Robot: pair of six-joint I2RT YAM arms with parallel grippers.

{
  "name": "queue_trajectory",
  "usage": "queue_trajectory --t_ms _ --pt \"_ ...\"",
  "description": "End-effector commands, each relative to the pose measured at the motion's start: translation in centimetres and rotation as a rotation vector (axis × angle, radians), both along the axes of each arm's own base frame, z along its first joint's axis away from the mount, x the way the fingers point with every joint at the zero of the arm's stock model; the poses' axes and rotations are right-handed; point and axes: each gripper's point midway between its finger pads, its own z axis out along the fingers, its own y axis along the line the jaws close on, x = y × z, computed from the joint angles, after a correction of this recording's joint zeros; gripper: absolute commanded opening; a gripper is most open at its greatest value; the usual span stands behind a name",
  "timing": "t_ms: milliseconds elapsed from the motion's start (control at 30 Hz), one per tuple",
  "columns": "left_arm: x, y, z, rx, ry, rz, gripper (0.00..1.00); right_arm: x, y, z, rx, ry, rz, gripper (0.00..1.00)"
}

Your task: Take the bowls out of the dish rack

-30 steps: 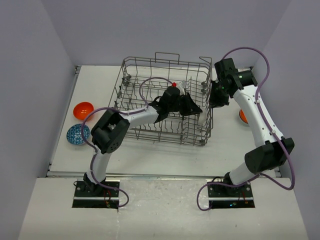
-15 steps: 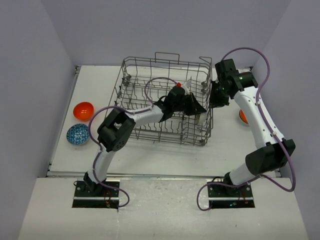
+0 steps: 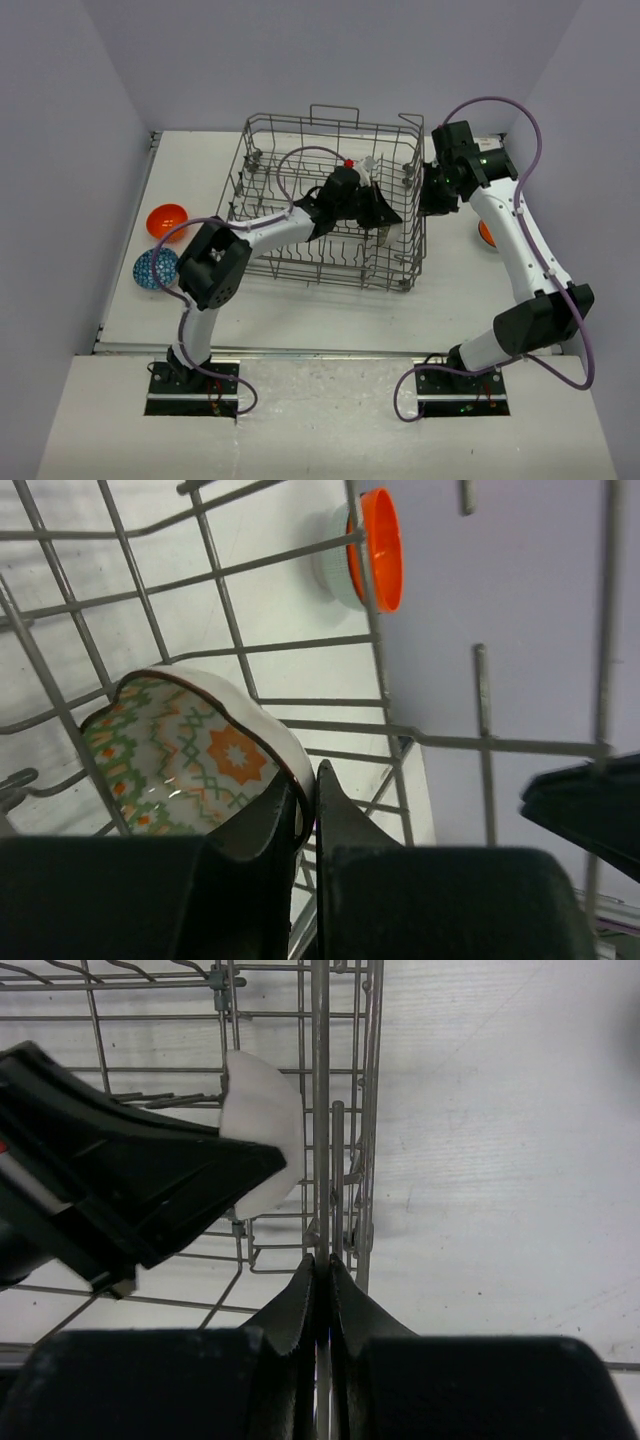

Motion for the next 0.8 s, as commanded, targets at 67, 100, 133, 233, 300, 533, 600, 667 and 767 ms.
queue_trajectory --t_ms 67,100,133,233,300,533,600,667,767 --pt "0.7 4.1 9.1 -0.133 -0.168 0.013 0.00 -0.3 0.1 -0.3 0.007 -0.004 0.006 0.00" --pt "0.7 4.6 10.7 -0.167 -0.199 0.017 0.00 -0.3 0.1 -0.3 0.007 -0.004 0.006 0.00" --pt "0.3 4.8 10.9 -0.179 -0.196 -0.001 0.00 -0.2 0.1 -0.2 0.005 -0.004 0.007 0.00" --pt "0.1 5.5 13.2 -0.228 -0.239 -0.034 0.00 0.1 0.1 0.2 0.002 -0.013 0.004 0.00" --pt "-0.1 5.7 14.4 -0.242 -0.261 -0.052 0.00 0.3 0.1 0.5 0.006 -0.027 0.004 0.06" --pt "-0.3 7.4 18.9 -0.218 -0.349 -0.059 0.00 0.8 0.1 1.1 0.008 -0.048 -0.010 0.38" --pt "0.7 9.6 19.3 -0.149 -0.368 -0.002 0.00 1.0 -0.1 1.7 0.004 -0.069 -0.018 0.48" --pt "2.2 12.3 18.7 -0.059 -0.384 0.050 0.00 1.1 -0.2 2.6 0.003 -0.099 -0.024 0.58" --pt "3.8 17.3 17.3 0.116 -0.377 0.171 0.00 1.1 -0.5 3.9 -0.005 -0.134 -0.028 0.62"
